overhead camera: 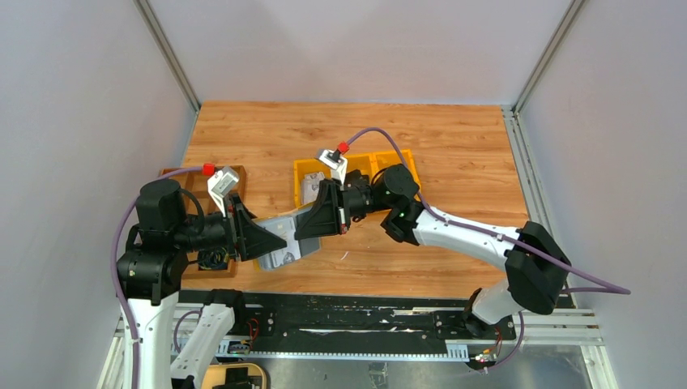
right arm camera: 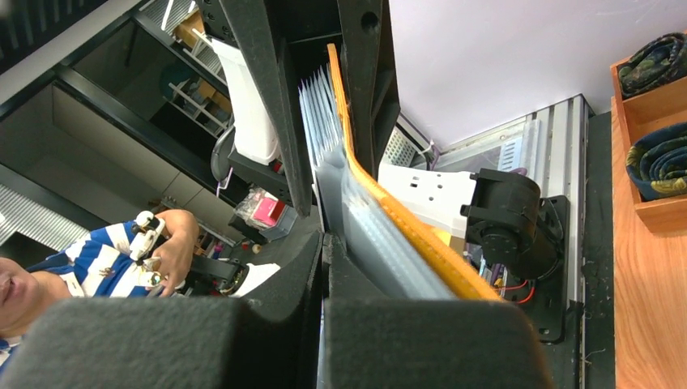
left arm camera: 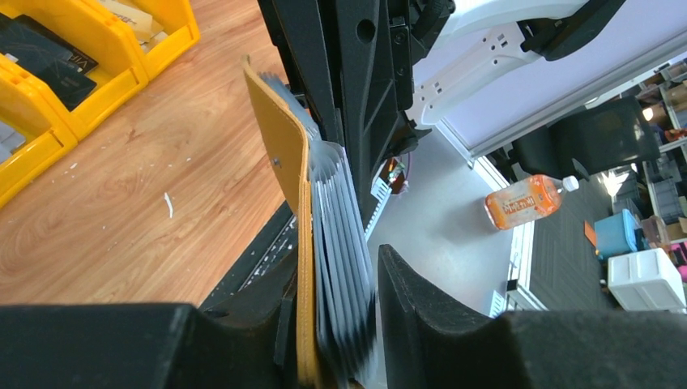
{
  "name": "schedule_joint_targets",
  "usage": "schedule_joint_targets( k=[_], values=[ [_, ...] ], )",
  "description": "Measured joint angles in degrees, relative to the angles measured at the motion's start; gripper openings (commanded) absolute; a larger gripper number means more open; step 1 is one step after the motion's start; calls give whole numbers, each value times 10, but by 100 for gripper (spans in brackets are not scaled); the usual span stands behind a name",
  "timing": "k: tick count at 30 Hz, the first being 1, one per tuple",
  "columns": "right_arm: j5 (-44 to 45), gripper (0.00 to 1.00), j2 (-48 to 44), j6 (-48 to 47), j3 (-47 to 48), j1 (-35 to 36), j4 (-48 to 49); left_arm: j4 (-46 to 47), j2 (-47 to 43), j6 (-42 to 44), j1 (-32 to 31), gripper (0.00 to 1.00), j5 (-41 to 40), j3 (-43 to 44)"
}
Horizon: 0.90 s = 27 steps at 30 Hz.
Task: Take the credit cards out of the card holder
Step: Remove the credit card from the card holder.
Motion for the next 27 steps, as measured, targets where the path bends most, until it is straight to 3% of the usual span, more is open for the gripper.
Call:
schedule_joint_targets(
  k=[6,12,17,18,20,23,27],
  values=[
    [0,0,-23,16,-47,-16,31,0,0,-1,0,31,5,0],
    [2,0,-38,23,-68,-20,43,0,0,-1,0,19,3,2],
    [5,0,-51,19,-72,-20,37,2,0,-2,0,17,2,2],
    [7,4,-53,17,-72,-20,35,2,0,-2,0,16,2,2],
    [9,22,-56,14,-72,-20,32,3,0,-2,0,14,2,5],
    [10,37,-56,13,-72,-20,31,2,0,-2,0,12,-2,8],
    [10,39,-56,12,-70,-15,31,-1,1,-2,0,11,-18,8]
  ],
)
